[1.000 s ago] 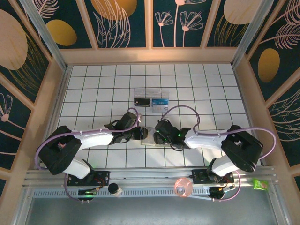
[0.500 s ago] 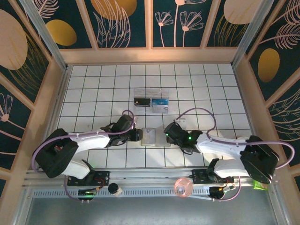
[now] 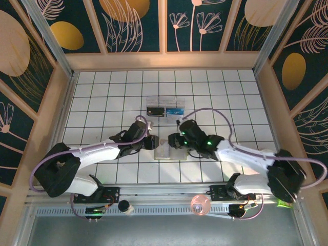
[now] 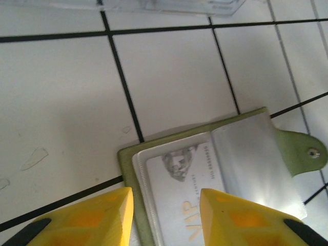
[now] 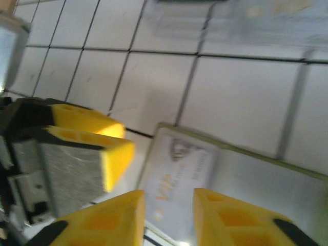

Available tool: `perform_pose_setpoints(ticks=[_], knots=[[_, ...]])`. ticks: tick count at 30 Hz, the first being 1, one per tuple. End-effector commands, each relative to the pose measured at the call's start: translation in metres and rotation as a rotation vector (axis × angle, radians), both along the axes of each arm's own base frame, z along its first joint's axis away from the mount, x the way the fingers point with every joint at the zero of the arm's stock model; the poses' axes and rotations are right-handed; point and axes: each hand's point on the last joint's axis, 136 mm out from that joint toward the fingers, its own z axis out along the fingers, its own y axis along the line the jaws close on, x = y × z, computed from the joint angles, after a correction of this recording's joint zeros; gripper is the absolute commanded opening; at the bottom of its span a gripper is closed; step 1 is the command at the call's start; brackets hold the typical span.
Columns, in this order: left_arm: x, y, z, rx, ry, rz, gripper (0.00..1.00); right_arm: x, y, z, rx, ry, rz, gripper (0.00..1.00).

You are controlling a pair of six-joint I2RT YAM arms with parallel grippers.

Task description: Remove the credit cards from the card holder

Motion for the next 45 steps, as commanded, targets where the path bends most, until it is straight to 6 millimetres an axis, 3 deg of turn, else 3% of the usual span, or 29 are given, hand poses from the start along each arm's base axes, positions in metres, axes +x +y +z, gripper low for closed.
perform_pose_setpoints(ticks=[1, 7, 13, 17, 25, 35, 41, 45], knots=[[0.004, -0.001, -0.004, 0.015, -0.016, -0.006, 0.39, -0.008, 0.025, -0.015, 0.06, 0.104, 0.11, 0.26], [-0.004, -0.003, -0.021, 0.01, 0.012, -0.044, 0.44, -0.007, -0.011, -0.065, -0.113, 0.172, -0.012, 0.23], [-0.008, -0.002, -0.033, 0.02, 0.033, -0.059, 0.25, -0.003, -0.036, -0.086, -0.19, 0.177, -0.09, 0.19], [-0.011, -0.007, -0.028, -0.025, 0.039, -0.066, 0.26, 0.001, -0.036, -0.09, -0.213, 0.157, -0.073, 0.15], [-0.019, -0.009, -0.037, -0.065, 0.079, -0.062, 0.3, 0.006, -0.023, -0.082, -0.164, 0.119, -0.019, 0.13], [-0.017, -0.009, -0.035, -0.071, 0.072, -0.053, 0.23, 0.005, -0.021, -0.082, -0.144, 0.119, -0.009, 0.13], [-0.018, -0.005, -0.04, -0.053, 0.078, -0.037, 0.17, 0.01, -0.024, -0.063, -0.105, 0.086, -0.02, 0.16], [-0.018, -0.003, -0.039, -0.049, 0.076, -0.032, 0.17, 0.004, -0.012, -0.045, 0.028, 0.114, 0.034, 0.22]])
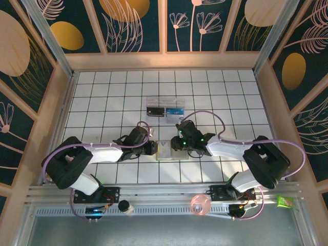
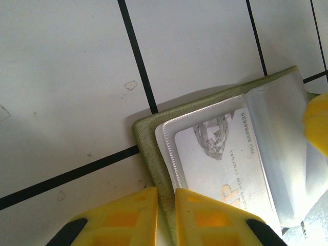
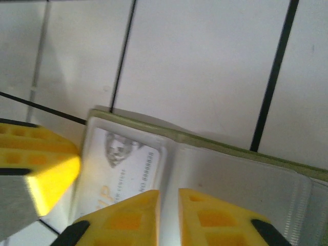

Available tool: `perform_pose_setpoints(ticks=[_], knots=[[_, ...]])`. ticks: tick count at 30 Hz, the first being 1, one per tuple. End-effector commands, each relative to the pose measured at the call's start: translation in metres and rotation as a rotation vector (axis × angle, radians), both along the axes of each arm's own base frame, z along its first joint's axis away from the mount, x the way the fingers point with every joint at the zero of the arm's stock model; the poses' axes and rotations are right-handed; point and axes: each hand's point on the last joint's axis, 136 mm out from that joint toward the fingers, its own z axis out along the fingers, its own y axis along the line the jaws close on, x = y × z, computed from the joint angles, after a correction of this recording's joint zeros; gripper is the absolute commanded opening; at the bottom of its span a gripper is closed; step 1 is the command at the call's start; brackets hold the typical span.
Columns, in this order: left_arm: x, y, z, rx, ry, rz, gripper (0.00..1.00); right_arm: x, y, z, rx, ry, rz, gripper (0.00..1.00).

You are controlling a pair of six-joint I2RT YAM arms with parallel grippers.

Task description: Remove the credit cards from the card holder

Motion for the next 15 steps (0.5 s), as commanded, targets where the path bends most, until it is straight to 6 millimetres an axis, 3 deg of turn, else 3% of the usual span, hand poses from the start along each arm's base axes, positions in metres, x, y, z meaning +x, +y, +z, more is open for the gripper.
perform_pose_setpoints(ticks=[1, 7, 15], knots=[[0.001, 0.001, -0.001, -0.005, -0.005, 0.013, 0.18, -0.009, 0.015, 0.018, 0.145, 0.03, 0.068, 0.23], [0.0, 0.001, -0.005, 0.003, 0.006, 0.012, 0.2, -0.017, 0.03, 0.011, 0.228, 0.128, 0.101, 0.25], [-0.005, 0.006, -0.02, 0.047, 0.044, 0.008, 0.19, -0.016, 0.018, -0.016, 0.144, 0.183, 0.054, 0.25]])
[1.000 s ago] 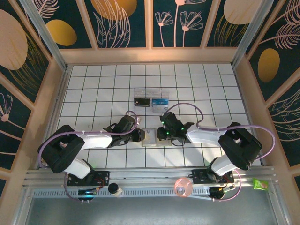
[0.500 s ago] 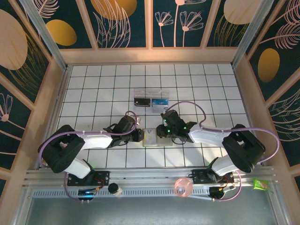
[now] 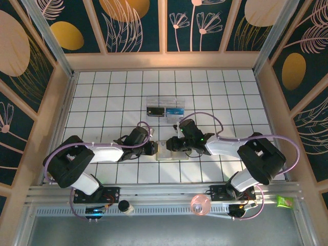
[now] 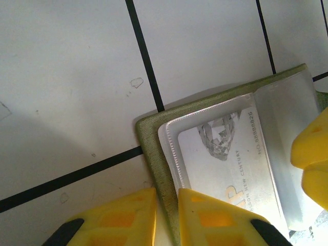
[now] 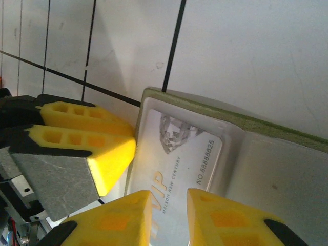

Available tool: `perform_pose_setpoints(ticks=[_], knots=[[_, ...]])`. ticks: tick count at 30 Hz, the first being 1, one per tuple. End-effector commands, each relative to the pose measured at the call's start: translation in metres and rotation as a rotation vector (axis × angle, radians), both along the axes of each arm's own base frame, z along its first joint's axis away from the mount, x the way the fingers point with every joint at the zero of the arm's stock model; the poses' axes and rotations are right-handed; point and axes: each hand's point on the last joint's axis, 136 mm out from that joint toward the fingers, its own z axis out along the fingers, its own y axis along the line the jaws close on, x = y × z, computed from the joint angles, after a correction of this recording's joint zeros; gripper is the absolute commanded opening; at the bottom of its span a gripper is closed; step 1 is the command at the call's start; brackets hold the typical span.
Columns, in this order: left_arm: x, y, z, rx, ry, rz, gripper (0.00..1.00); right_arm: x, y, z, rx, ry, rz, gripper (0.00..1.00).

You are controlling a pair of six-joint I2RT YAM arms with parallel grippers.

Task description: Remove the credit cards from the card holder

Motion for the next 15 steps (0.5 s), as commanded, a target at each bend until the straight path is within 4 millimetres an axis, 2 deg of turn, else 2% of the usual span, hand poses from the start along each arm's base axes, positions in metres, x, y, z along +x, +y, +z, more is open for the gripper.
perform_pose_setpoints(ticks=[1, 6, 15], knots=[[-0.006, 0.006, -0.016, 0.039, 0.039, 0.005, 0.19, -0.001, -0.007, -0.013, -0.026, 0.043, -0.023, 0.25], [-0.008, 0.007, -0.02, 0.047, 0.053, 0.0, 0.18, 0.0, -0.014, -0.019, -0.055, 0.051, -0.047, 0.26], [-0.007, 0.005, -0.019, 0.045, 0.053, -0.007, 0.18, -0.002, -0.006, -0.023, -0.04, 0.07, -0.008, 0.28]])
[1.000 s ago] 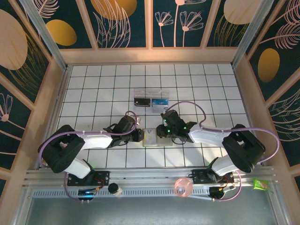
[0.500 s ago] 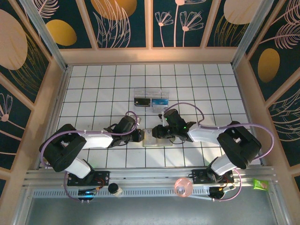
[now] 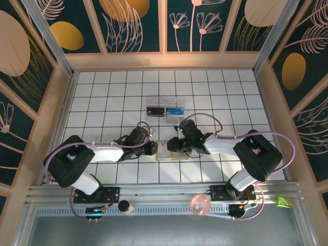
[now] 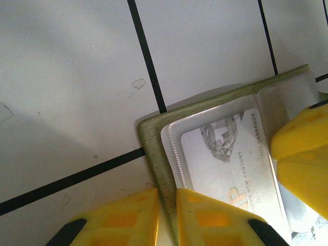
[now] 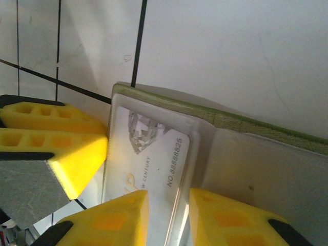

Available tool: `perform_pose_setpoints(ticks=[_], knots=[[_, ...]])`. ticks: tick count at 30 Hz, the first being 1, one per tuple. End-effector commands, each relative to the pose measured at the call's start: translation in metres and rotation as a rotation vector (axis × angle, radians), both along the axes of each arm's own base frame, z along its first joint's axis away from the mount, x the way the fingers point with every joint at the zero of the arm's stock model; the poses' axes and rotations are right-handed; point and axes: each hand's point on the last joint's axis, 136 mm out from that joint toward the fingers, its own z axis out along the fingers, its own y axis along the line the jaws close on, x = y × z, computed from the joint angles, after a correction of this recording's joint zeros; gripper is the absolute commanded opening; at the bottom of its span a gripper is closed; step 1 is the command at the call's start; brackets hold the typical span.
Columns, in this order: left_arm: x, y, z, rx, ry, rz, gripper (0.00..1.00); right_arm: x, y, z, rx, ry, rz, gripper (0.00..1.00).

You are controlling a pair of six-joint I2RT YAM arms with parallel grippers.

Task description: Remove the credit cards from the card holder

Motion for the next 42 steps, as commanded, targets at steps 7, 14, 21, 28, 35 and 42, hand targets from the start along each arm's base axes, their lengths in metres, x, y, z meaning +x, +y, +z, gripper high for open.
perform_pose_setpoints(ticks=[7, 14, 21, 28, 35, 42], knots=[[-0.008, 0.003, -0.018, 0.038, 0.058, -0.016, 0.17, -0.006, 0.011, -0.001, 0.052, 0.024, 0.064, 0.31], [-0.008, 0.002, -0.017, 0.036, 0.055, -0.019, 0.16, -0.008, 0.024, 0.01, 0.102, 0.009, 0.115, 0.32], [-0.007, 0.006, -0.014, 0.045, 0.04, -0.007, 0.16, -0.003, 0.018, 0.002, 0.047, 0.014, 0.081, 0.3], [-0.007, 0.015, -0.013, 0.068, 0.023, 0.016, 0.15, 0.014, -0.024, -0.019, -0.256, -0.086, -0.051, 0.3], [0.003, 0.017, 0.024, 0.046, -0.093, 0.02, 0.31, 0.017, -0.011, 0.018, -0.197, -0.241, -0.038, 0.36], [0.0, -0.014, 0.04, 0.07, -0.158, -0.063, 0.58, 0.023, -0.018, 0.032, -0.16, -0.276, -0.093, 0.38]])
